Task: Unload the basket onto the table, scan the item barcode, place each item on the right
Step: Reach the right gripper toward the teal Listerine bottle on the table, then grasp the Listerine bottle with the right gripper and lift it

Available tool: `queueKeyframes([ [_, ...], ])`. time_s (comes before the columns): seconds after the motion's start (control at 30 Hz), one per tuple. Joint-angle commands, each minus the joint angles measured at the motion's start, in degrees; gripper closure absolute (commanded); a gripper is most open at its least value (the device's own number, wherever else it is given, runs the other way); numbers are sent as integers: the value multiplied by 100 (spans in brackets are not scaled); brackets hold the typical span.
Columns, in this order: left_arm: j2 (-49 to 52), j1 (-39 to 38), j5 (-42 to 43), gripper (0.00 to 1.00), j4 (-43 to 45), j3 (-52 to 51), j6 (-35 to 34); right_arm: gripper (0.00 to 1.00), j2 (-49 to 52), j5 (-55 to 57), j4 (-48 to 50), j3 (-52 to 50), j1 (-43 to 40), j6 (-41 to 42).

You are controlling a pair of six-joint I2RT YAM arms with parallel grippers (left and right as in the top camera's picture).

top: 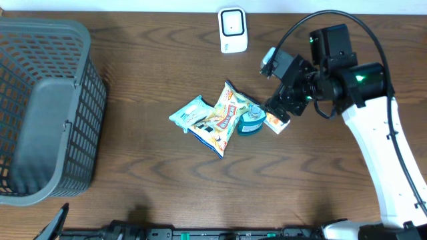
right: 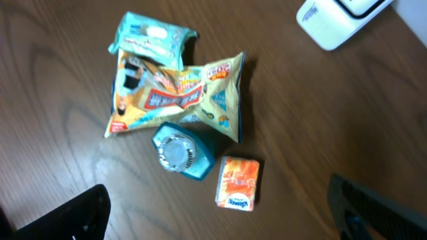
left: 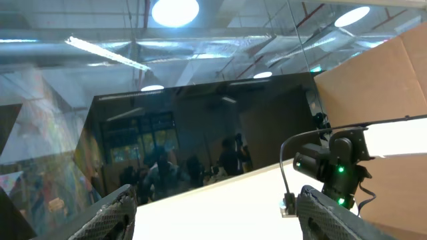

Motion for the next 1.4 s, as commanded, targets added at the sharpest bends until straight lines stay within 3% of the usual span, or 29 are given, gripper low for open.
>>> queueKeyframes([
  [0.0,-70,22,52,23,20,-52,-4,1,153,-509,-264,111,24,-1010],
  [0.1,-70,24,52,23,20,-52,-4,1,376,-767,-415,109,28,-1379],
  [0.5,-70,24,52,23,2,-52,-4,1,1766,-782,-479,109,262,-1419],
  [1.0,-70,24,52,23,-24,-57,-4,12,2380,-461,-457,96,581,-1329],
  [1.17,-70,24,52,23,-24,-57,-4,28,2544,83,-321,94,660,-984],
  [1.2,-70,24,50,23,-24,-57,-4,38,2544,79,-291,94,660,-981],
  [1.37,-70,24,52,23,-24,-57,-4,57,2542,214,-76,94,660,-378],
])
